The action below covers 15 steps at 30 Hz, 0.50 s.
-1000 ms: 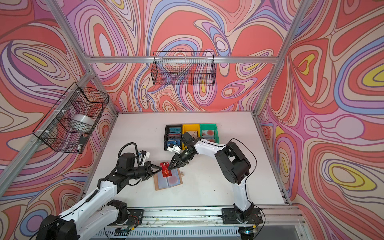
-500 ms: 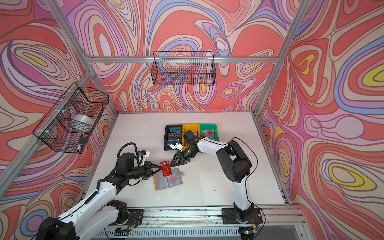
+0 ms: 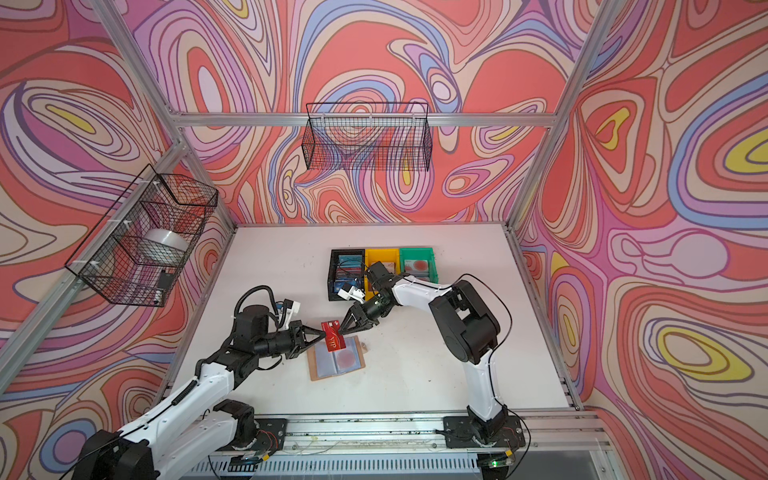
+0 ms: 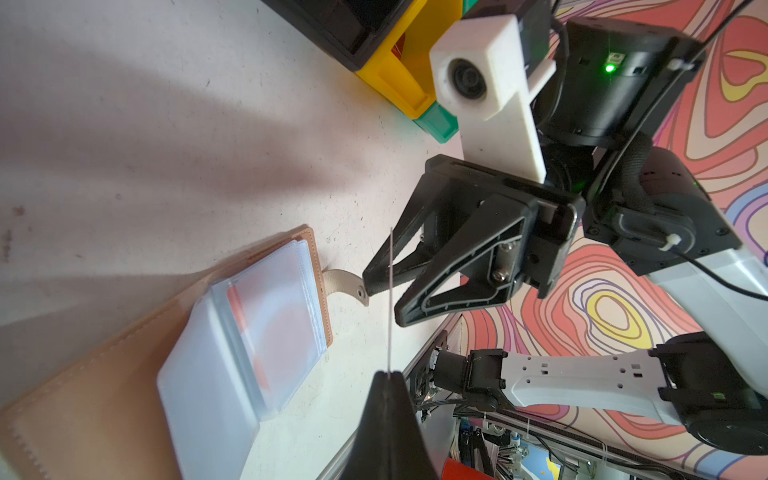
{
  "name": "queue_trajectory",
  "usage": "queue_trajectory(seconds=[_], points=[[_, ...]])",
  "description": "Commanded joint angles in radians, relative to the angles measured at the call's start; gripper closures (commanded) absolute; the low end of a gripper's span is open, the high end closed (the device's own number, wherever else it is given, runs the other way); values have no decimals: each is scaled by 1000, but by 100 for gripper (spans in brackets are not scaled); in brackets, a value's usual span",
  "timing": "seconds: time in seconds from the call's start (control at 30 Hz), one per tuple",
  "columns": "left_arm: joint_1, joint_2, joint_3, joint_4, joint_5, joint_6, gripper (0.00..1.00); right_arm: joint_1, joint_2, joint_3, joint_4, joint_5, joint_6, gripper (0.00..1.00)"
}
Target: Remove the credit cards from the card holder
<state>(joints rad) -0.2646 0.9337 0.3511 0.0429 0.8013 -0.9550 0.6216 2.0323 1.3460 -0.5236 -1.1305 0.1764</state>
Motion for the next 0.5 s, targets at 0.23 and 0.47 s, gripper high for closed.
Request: queue_trajectory(seconds=[0.23, 0.47], points=[[2, 13, -16, 42, 10, -14, 100, 3, -4, -20, 61, -67, 16, 79], [3, 19, -14, 33, 9, -7, 100, 3, -19, -29, 31, -78, -9, 91]])
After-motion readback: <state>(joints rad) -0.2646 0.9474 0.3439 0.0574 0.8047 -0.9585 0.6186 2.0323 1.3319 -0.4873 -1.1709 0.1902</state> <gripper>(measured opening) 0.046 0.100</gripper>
